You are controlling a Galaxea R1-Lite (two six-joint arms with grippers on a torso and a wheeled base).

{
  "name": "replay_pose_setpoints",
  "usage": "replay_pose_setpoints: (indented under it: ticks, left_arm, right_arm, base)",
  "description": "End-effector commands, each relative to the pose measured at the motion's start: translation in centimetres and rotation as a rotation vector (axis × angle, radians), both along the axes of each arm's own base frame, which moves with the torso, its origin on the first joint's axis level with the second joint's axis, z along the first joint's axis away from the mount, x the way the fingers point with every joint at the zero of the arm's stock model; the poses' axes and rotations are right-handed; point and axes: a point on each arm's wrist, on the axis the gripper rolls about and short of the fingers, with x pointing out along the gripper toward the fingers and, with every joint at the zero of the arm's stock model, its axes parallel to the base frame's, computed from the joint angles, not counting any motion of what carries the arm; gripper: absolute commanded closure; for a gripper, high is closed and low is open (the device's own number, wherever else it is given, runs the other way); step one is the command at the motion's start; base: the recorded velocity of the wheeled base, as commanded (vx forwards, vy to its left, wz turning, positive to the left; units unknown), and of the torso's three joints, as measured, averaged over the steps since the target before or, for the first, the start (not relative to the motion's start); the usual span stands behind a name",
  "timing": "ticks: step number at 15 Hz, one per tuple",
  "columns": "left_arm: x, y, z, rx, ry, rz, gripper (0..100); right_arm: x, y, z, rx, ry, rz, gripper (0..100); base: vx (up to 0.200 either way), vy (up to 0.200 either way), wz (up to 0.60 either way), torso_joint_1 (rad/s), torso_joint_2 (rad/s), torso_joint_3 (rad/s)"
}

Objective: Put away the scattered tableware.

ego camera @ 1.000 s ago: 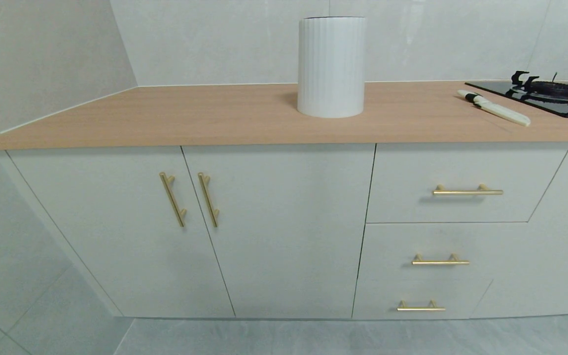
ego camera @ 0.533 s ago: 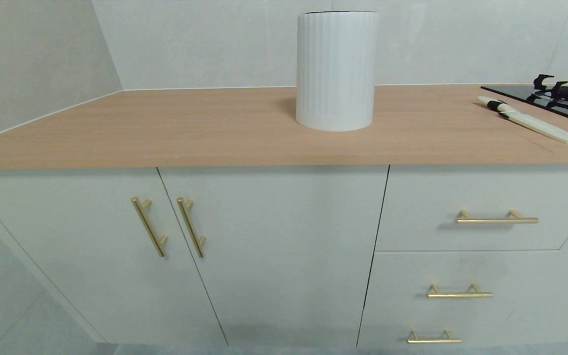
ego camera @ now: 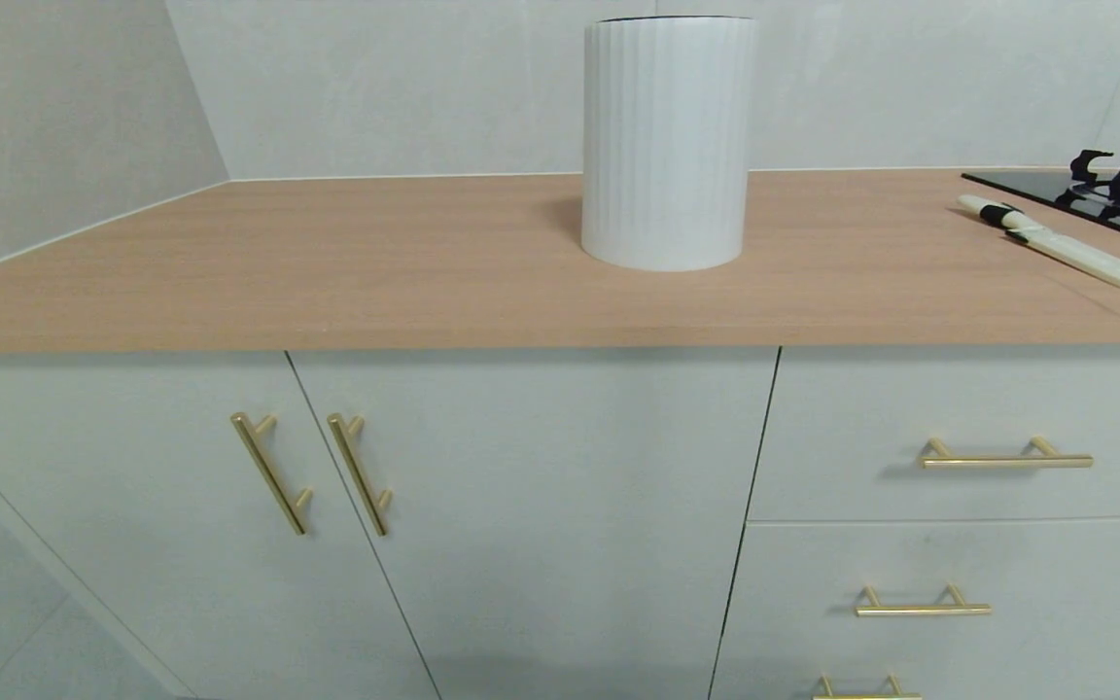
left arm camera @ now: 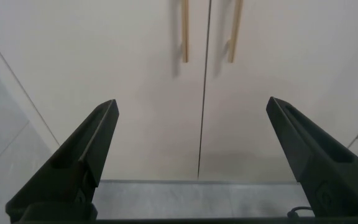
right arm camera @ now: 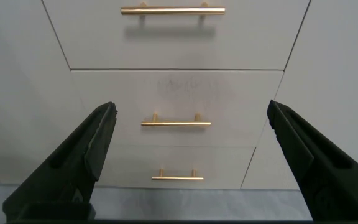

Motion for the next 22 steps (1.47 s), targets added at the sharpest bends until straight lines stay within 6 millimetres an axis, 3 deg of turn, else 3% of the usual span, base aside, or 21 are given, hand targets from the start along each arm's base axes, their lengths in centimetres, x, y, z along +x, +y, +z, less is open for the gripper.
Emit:
replay_pose_setpoints:
  ticks: [1,4,15,22]
  left_arm:
    - [0.00,0.00,0.00,0.000,0.000,0.000,0]
    - [0.00,0.00,0.00,-0.001,0.000,0.000,0]
    - [0.00,0.00,0.00,-0.003,0.000,0.000,0]
    - [0.00,0.00,0.00,-0.003,0.000,0.000,0]
  right_arm:
    - [0.01,0.00,0.00,0.000,0.002,0.002,0]
    - [0.01,0.00,0.00,0.000,0.002,0.000,0]
    - [0.01,0.00,0.00,0.000,0.002,0.002,0]
    - [0.01,0.00,0.00,0.000,0.002,0.000,0]
  base:
    - [0.000,-0.200,0.00,0.002,0.00,0.007]
    - [0.000,-0.200,0.00,-0.001,0.00,0.004]
    - [0.000,0.000,0.00,0.000,0.00,0.000]
    - [0.171,0.000,0.00,-0.001,0.00,0.002]
